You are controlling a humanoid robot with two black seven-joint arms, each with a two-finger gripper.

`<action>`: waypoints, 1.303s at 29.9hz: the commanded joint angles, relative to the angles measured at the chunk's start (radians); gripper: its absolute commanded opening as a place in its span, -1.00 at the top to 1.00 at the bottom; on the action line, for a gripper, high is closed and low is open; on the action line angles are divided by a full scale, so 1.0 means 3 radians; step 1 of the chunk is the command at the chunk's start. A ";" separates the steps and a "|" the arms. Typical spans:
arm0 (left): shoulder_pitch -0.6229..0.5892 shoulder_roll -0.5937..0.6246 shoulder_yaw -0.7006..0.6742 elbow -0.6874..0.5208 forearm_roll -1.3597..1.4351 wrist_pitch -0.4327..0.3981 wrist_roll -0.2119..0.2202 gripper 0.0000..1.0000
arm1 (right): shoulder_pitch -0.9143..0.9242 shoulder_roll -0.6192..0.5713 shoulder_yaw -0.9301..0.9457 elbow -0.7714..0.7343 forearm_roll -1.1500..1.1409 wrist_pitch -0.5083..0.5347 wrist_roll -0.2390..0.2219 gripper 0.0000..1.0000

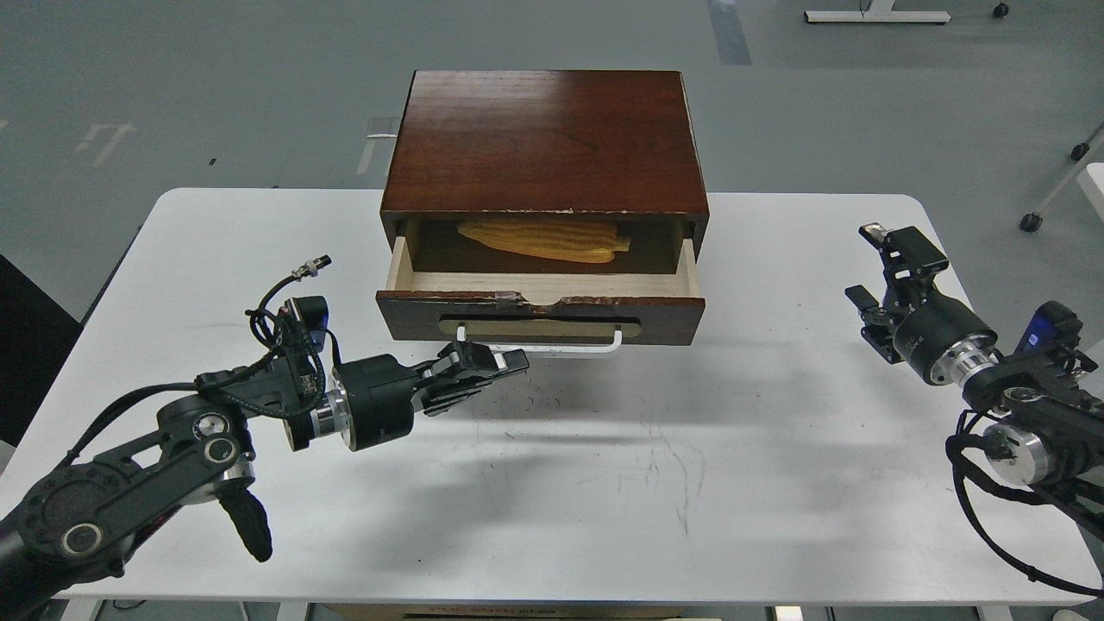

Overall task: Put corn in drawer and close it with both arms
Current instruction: 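Move the left gripper to the drawer front below the white handle, then push the drawer front with the left gripper away from the robot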

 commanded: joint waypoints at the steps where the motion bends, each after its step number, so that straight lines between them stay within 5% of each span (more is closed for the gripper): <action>1: -0.0005 -0.0027 -0.0015 0.0046 0.0000 -0.0001 0.0005 1.00 | -0.0005 0.0002 0.0000 -0.0002 0.0000 0.0000 0.0001 -0.93; 29: -0.0092 -0.0268 -0.0204 0.0511 -0.0005 0.0280 0.0010 1.00 | -0.0117 0.0002 0.0000 0.0003 0.0000 -0.0010 0.0001 -0.93; 39: -0.0092 -0.0345 -0.0199 0.0598 -0.0005 0.0577 0.0015 1.00 | -0.0143 0.0002 0.0000 0.0003 0.0000 -0.0010 0.0001 -0.93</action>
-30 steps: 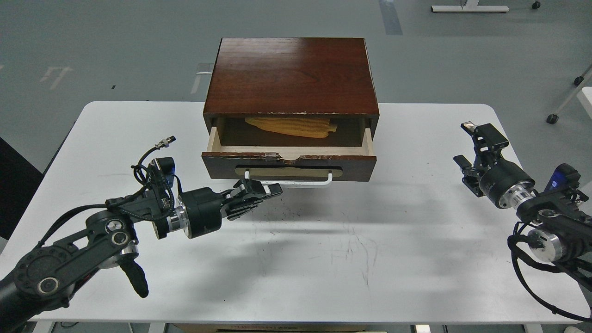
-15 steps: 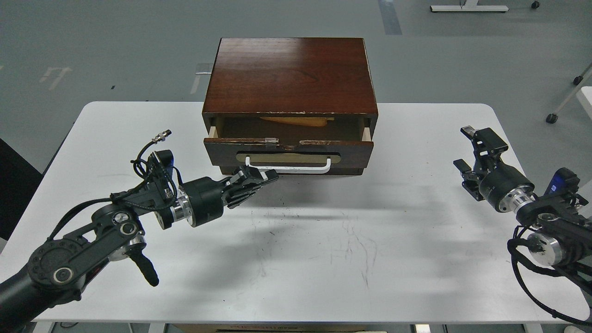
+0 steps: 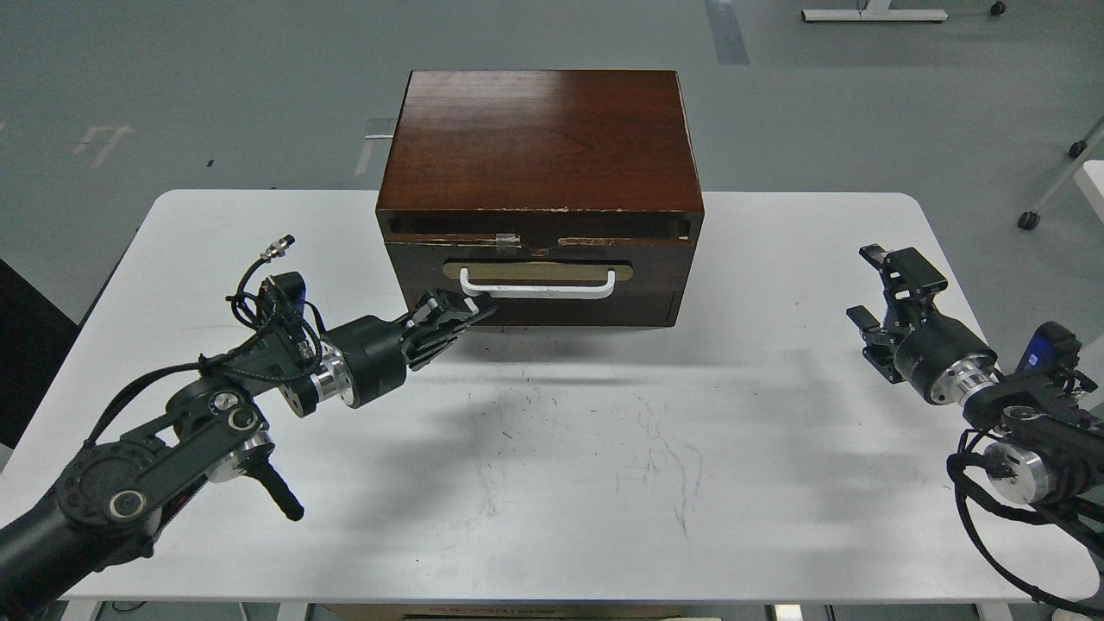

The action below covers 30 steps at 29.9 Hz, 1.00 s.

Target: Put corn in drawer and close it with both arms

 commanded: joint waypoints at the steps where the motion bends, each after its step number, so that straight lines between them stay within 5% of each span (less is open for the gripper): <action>1: -0.0006 -0.0045 0.0010 0.0038 -0.0001 0.0041 -0.0001 1.00 | -0.0006 0.0000 -0.0003 0.0000 0.0000 0.0002 0.0000 -0.93; 30: -0.0134 -0.0107 0.0010 0.0243 -0.0006 0.0117 0.0020 1.00 | -0.0047 0.0000 0.0003 0.0000 0.0000 -0.0003 0.0000 -0.93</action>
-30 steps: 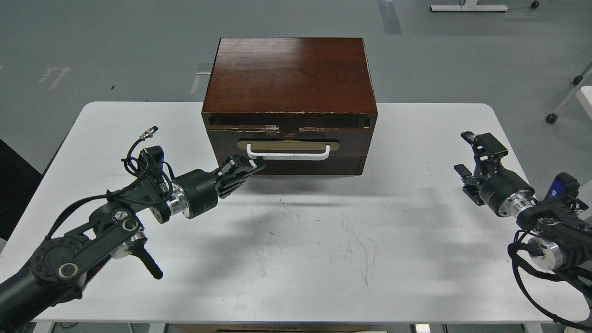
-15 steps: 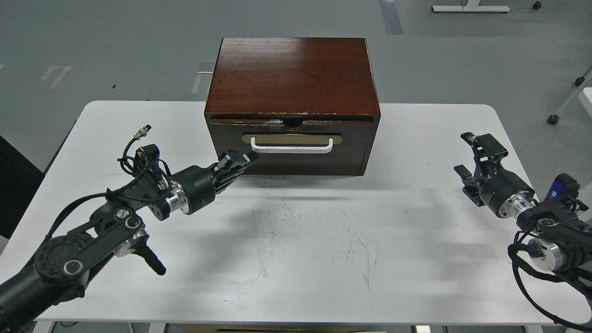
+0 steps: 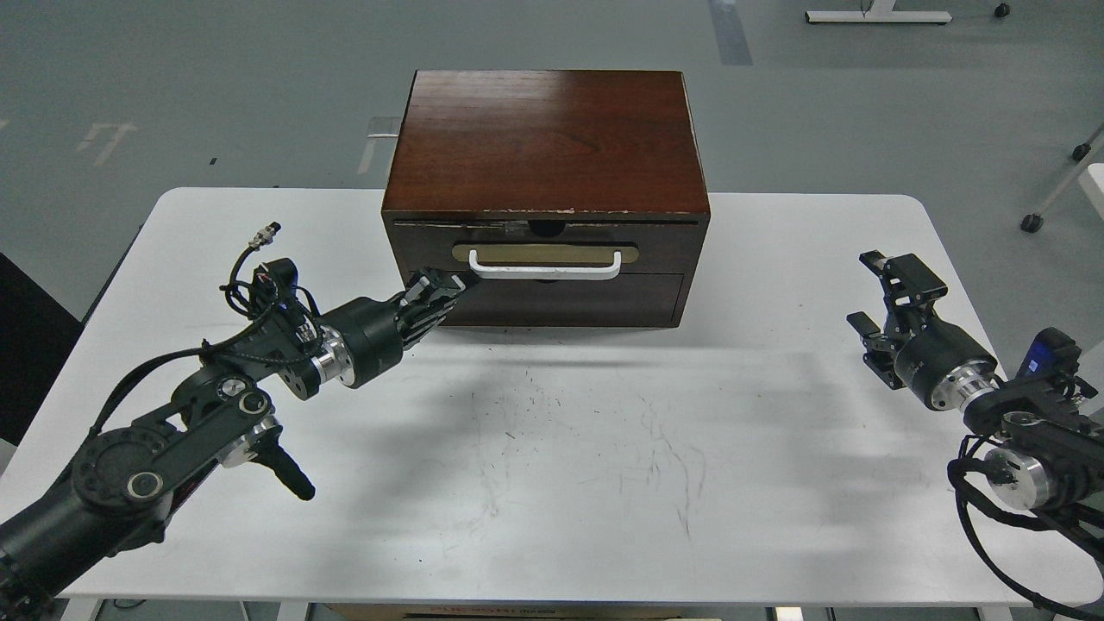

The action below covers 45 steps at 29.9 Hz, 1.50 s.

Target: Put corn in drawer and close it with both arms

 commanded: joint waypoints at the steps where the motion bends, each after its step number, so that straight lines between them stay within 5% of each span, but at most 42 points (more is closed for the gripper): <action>1: -0.0002 -0.0005 -0.0005 0.0034 -0.0005 0.0004 0.0000 1.00 | -0.0004 0.0000 0.0002 0.0000 0.0000 -0.0003 0.0000 -0.93; 11: -0.0038 -0.0005 0.0016 0.0065 -0.0041 -0.0057 -0.0005 1.00 | -0.0004 0.0000 0.0002 0.0000 0.0000 -0.0003 0.0000 -0.93; 20: 0.0115 0.0353 0.0026 -0.0221 -0.0133 -0.0736 -0.0072 1.00 | 0.0011 -0.0005 0.0048 0.0005 0.0000 0.0002 0.0000 -0.93; 23: 0.0136 0.0455 -0.0005 -0.0344 -0.0327 -0.0890 -0.0174 0.71 | 0.0016 -0.0005 0.0069 0.0005 0.0000 0.0002 0.0000 -0.93; 25: 0.0131 0.0552 -0.0035 -0.0405 -0.0608 -0.0916 -0.0281 0.21 | 0.0021 -0.0005 0.0074 0.0005 0.0005 0.0002 0.0000 -0.93; 27: 0.0131 0.0634 -0.0173 -0.0451 -0.1026 -0.0921 -0.0388 -0.58 | 0.0032 -0.0005 0.0104 0.0005 0.0005 0.0002 0.0000 -0.93; 29: 0.0131 0.0655 -0.0270 -0.0451 -0.1201 -0.0921 -0.0414 -0.96 | 0.0027 0.0000 0.0156 0.0005 0.0005 0.0002 0.0000 -0.93; 45: 0.0642 0.0721 -0.0823 0.0075 -0.2107 -0.0895 -0.0455 -1.00 | -0.0009 0.0307 0.0447 -0.0061 0.0021 -0.0044 0.0000 -1.00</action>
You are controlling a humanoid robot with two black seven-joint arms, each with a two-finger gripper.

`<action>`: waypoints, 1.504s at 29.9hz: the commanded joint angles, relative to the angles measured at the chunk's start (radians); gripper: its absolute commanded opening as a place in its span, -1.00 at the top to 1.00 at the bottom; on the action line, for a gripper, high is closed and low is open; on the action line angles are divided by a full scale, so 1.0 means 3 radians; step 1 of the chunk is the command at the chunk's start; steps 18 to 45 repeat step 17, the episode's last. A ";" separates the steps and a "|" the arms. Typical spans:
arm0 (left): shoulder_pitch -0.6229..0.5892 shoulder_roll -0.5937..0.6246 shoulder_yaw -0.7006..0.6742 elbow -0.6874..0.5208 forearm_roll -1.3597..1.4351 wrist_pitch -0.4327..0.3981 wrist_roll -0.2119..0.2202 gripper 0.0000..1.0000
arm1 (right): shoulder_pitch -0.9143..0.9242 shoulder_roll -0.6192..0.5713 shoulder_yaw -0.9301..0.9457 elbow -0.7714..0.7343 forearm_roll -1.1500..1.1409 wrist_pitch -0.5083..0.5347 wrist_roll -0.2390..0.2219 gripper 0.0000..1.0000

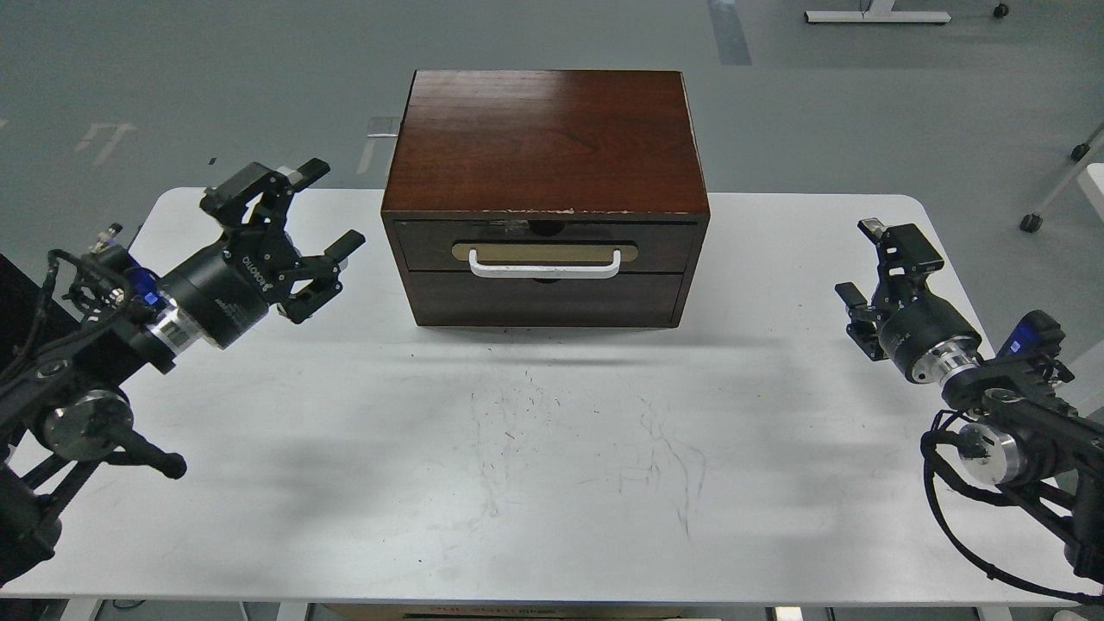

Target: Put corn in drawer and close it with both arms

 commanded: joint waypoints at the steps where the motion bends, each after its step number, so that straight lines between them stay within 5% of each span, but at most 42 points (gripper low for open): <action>1: 0.0156 -0.0014 -0.0032 0.0172 -0.0041 -0.0029 0.0000 -1.00 | -0.0012 0.0056 0.0056 -0.0017 0.0000 -0.0001 0.0000 -1.00; 45: 0.0315 -0.0127 -0.0037 0.0439 -0.0036 -0.0098 -0.0046 -1.00 | -0.0089 0.0246 0.0045 -0.0023 0.0000 0.0009 0.0000 -1.00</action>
